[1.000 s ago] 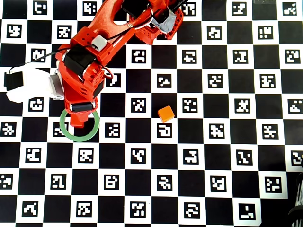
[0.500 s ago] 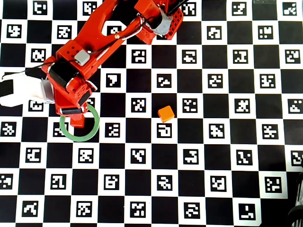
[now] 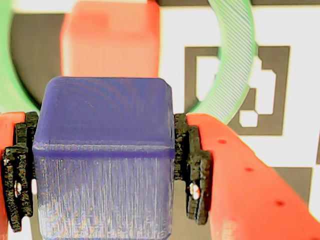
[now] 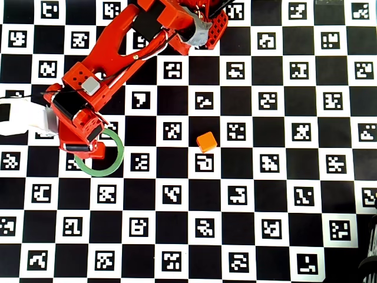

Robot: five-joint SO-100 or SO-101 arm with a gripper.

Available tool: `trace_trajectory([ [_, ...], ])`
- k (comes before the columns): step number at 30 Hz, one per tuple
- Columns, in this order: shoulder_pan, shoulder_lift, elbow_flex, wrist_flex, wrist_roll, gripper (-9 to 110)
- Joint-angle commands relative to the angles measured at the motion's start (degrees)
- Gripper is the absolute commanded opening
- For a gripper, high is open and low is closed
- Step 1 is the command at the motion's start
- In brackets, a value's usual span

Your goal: Grab the red cube then put it in the green circle then put the blue cube on top and finally the orange cube on top

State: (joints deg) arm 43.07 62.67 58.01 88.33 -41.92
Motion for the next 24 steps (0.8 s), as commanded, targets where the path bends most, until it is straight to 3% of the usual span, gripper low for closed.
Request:
trace_trajectory([
  [1,0.62,2.29,0.26,-1.85,0.44,4],
  [24,-2.02,4.75,8.96,-8.96,4.92,4],
])
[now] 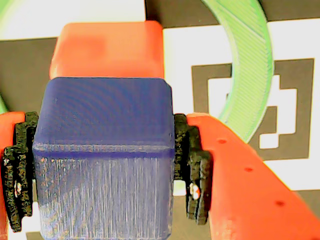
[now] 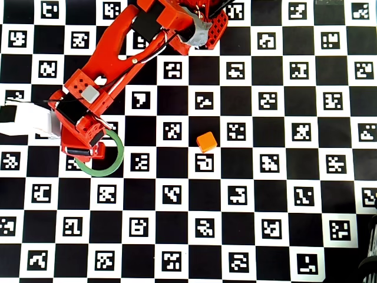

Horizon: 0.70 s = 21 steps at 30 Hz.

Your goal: Grab the red cube then put it in the green circle then put the blue cube on top and finally the orange cube on top

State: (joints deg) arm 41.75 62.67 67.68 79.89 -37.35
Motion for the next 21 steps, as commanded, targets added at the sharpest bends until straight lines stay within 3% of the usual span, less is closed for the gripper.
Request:
trace_trajectory([
  [1,-0.79,4.75,-0.7,-0.53,0.53,4],
  [21,-0.79,5.19,-0.18,-1.58,0.44,4],
])
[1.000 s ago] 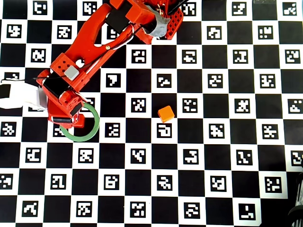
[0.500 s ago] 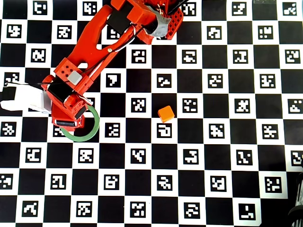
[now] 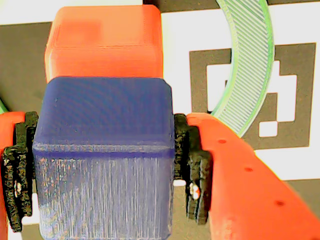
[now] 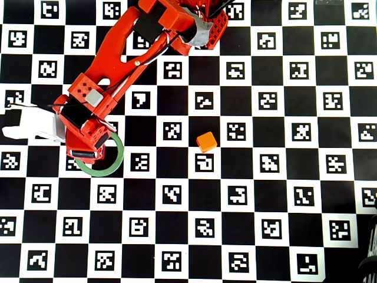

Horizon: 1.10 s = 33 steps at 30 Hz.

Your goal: Grab the red cube then put it in the green circle then put the blue cube on top and finally the orange cube on top

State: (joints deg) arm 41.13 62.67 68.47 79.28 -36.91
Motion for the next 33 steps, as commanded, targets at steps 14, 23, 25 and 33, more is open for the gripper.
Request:
trace_trajectory([
  [14,0.26,4.66,0.0,-2.11,0.0,4],
  [23,0.26,4.66,1.23,-2.46,-0.09,4],
  [25,0.26,4.66,1.23,-2.46,-0.09,5],
  [33,0.26,4.66,1.32,-2.81,0.35,5],
])
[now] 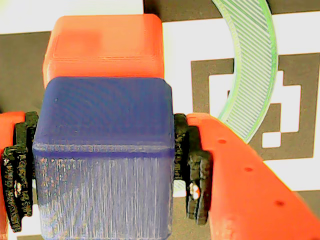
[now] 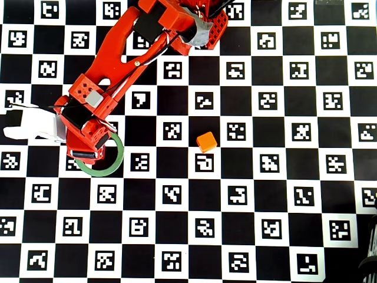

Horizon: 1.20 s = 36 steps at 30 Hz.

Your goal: Grab the red cube then put it in the green circle then put the blue cube on top and finally the orange cube on top

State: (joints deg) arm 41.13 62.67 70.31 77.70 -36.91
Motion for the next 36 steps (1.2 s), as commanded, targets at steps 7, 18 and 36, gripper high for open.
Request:
trace_trajectory([
  [7,0.26,4.66,-0.35,-1.14,0.88,12],
  [18,0.53,4.75,-0.26,-1.14,0.97,33],
  [36,1.23,5.62,-1.14,0.7,0.18,44],
])
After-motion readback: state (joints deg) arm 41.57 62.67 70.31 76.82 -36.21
